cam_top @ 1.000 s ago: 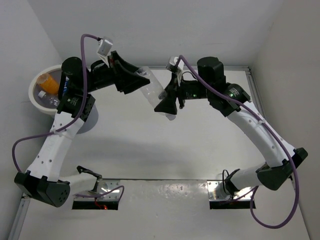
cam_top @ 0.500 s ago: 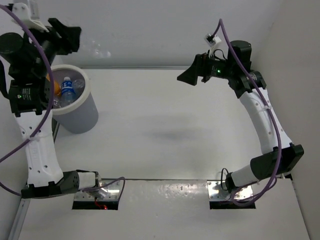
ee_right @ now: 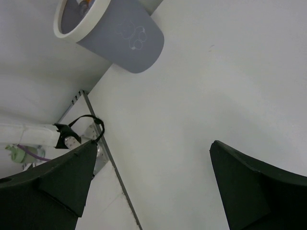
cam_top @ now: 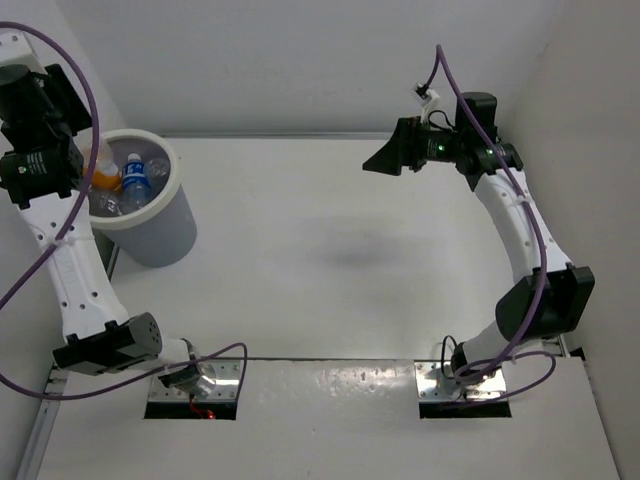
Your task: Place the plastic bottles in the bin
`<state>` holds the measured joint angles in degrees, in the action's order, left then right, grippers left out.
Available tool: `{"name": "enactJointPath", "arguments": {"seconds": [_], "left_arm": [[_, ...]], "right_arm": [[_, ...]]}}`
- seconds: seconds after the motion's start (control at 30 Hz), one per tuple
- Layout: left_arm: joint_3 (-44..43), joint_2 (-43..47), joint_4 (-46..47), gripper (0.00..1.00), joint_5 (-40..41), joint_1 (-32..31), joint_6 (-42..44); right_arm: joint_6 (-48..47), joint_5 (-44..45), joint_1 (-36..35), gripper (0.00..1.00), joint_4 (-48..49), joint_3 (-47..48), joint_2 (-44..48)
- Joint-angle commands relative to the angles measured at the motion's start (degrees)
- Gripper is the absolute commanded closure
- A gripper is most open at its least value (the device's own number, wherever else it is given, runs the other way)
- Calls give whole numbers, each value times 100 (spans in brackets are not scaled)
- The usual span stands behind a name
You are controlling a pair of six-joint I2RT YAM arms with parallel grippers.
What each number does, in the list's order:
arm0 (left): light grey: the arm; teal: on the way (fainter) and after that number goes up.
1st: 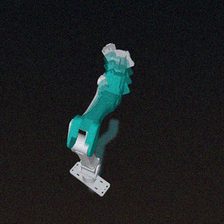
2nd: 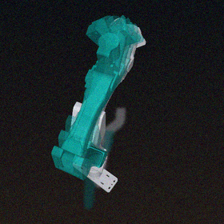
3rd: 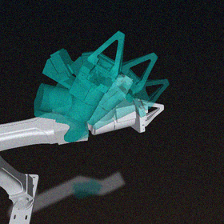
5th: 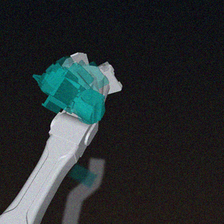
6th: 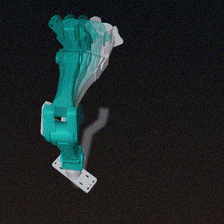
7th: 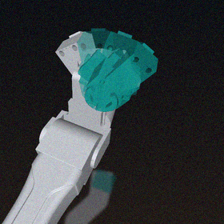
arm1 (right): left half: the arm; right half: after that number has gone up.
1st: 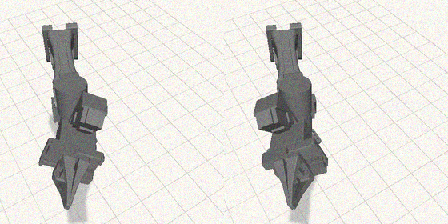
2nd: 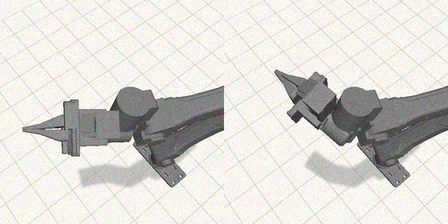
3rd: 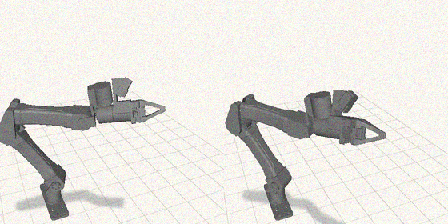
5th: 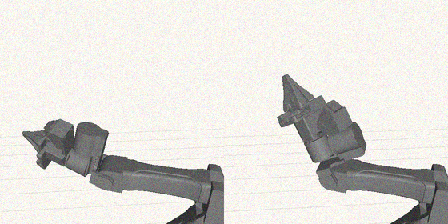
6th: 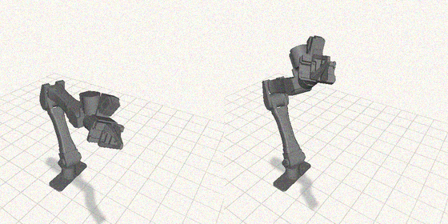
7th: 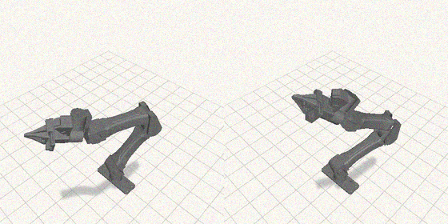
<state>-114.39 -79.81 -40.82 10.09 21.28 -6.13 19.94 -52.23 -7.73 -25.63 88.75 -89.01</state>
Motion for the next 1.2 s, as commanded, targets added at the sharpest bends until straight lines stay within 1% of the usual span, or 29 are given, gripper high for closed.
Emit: {"name": "enactJointPath", "arguments": {"seconds": [0.0, 0.07, 0.17, 0.27, 0.3, 0.4, 0.43, 0.53, 0.63, 0.83, 0.9, 0.93, 0.97, 1.0, 1.03, 1.07, 1.1, 1.17], "left_arm": [[161, 247, -180, 100, 511, 192, 235], [215, 299, -277, 100, 634, 263, 235], [609, 439, -357, 100, 530, 395, 235], [1259, 650, -304, 100, 222, 535, 130], [1722, 729, -191, 100, 91, 535, 130], [2410, 1011, 196, 100, -357, 658, -2], [2804, 1072, 397, 100, -463, 658, -115], [3298, 1143, 697, 100, -832, 658, -309], [3598, 1074, 760, 100, -947, 658, -502], [3985, 1073, 1032, 100, -1079, 658, -503], [3986, 1003, 1111, 96, -1132, 658, -450], [3986, 1003, 1111, 90, -1201, 658, -398], [3907, 942, 1111, 77, -1411, 658, -302], [3854, 941, 1111, 58, -1517, 658, -301], [3784, 941, 1111, 23, -1623, 658, -240], [3627, 941, 1111, 7, -1789, 658, -239], [3538, 993, 1111, 0, -1843, 606, -179], [3171, 994, 1111, 0, -1983, 545, -56]], "right_arm": [[-43, -375, 87, 1, 260, -51, -143], [-35, -367, 113, 1, 260, -59, -239], [-35, -411, 157, 1, 286, -95, -222], [-34, -411, 166, 1, 295, -147, -231], [-26, -411, 166, 1, 295, -156, -248], [-43, -420, 201, 1, 313, -270, -152], [-52, -411, 201, 1, 313, -314, -134], [-131, -411, 219, 1, 278, -464, -37], [-227, -402, 271, 1, 155, -490, -11], [-298, -402, 333, 1, 111, -543, 68], [-289, -411, 316, 1, 111, -596, 68], [-263, -402, 324, 1, 111, -570, 68], [-246, -428, 307, 1, 119, -578, 60], [-245, -429, 298, 1, 93, -578, 59], [-263, -437, 298, 1, 49, -587, 7], [-272, -437, 298, 1, 40, -587, 94], [-298, -437, 289, 1, 23, -578, 112], [-298, -429, 280, 1, -12, -596, 173]]}}
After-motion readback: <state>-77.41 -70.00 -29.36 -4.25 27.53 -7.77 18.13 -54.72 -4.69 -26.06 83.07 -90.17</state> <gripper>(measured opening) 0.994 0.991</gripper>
